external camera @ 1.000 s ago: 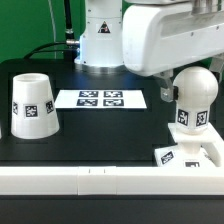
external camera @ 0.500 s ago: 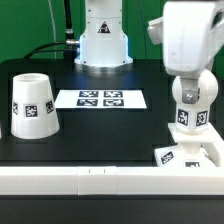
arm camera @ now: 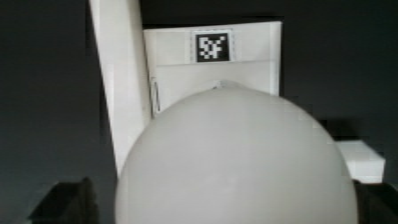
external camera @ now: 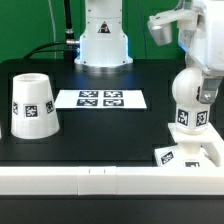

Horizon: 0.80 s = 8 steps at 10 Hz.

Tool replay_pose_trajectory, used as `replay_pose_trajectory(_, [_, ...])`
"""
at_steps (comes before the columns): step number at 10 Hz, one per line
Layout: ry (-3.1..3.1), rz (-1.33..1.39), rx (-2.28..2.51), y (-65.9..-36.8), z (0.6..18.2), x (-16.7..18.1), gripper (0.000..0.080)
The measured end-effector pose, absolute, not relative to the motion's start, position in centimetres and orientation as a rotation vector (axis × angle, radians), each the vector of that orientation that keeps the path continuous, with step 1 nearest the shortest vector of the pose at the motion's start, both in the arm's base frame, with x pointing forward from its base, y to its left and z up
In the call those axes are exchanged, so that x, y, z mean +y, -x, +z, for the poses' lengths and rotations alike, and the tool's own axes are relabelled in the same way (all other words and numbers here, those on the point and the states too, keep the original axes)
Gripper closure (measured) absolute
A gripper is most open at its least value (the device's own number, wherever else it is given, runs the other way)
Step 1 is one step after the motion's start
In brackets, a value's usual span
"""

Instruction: Assemble lamp

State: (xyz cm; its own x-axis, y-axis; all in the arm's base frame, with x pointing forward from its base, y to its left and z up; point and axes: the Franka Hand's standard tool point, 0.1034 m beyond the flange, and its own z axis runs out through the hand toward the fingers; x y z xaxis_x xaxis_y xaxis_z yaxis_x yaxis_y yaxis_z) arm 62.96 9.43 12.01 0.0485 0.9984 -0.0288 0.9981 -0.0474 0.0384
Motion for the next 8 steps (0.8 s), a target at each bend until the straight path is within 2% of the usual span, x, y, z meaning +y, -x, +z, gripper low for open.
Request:
replay_pose_trajectory(5, [-1.946, -0.032, 2.375, -62.97, 11.86, 9.01, 0.0100])
replay_pose_trajectory(7, [-1.936, -0.036, 2.379, -63.00, 11.85, 8.84, 0.0127])
replay_pose_trajectory(8, [-1.937, -0.036, 2.379, -63.01, 11.84, 8.81, 0.0223])
